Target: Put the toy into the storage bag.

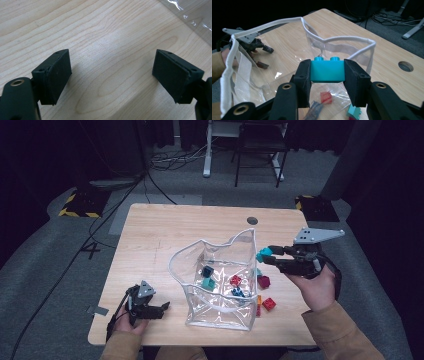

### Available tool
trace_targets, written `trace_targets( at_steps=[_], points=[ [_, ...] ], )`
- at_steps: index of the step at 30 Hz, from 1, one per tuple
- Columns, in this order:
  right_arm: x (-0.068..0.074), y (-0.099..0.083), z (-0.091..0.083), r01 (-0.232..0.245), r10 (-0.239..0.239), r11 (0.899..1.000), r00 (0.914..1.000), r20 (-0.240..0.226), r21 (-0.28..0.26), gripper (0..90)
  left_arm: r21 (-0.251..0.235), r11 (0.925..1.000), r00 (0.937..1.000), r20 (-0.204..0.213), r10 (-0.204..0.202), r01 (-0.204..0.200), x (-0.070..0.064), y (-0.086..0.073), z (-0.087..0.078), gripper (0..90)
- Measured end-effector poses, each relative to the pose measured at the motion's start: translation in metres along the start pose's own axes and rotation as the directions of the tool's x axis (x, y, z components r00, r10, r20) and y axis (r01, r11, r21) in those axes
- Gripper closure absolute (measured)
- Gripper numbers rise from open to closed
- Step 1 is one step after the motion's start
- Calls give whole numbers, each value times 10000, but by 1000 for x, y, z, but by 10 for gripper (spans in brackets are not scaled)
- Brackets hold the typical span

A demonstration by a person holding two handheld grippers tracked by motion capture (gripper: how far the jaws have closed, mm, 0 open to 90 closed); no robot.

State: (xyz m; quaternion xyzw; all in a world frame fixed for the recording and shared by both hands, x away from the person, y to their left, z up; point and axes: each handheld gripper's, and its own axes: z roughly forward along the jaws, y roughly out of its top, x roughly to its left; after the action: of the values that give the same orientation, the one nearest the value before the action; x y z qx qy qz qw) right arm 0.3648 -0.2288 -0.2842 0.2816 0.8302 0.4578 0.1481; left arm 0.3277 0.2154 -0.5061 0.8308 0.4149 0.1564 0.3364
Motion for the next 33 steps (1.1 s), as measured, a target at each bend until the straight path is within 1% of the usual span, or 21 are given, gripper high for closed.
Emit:
trace_targets(
  at_steps=[8,13,16,24,28,33],
  points=[
    [9,18,8,336,-337,9994,9989,-331,-60,587,-1,10000,10000,2,-11,11,0,0,0,159],
    [15,28,18,514,-517,9987,9970,-582,-62,587,4,10000,10000,0,2,-2,0,0,0,160],
    [16,32,25,512,-512,9987,9963,-696,-12,587,3,10000,10000,2,0,0,0,0,0,159],
    [18,39,46,481,-458,9986,9943,-965,222,586,17,10000,10000,22,-62,62,0,1,1,157],
    [20,45,60,596,-551,9975,9925,-1087,387,586,13,10000,10000,8,-74,74,0,1,1,158],
    [28,51,77,839,-752,9945,9886,-1302,621,586,12,10000,10000,4,-75,74,0,1,1,158]
  ],
)
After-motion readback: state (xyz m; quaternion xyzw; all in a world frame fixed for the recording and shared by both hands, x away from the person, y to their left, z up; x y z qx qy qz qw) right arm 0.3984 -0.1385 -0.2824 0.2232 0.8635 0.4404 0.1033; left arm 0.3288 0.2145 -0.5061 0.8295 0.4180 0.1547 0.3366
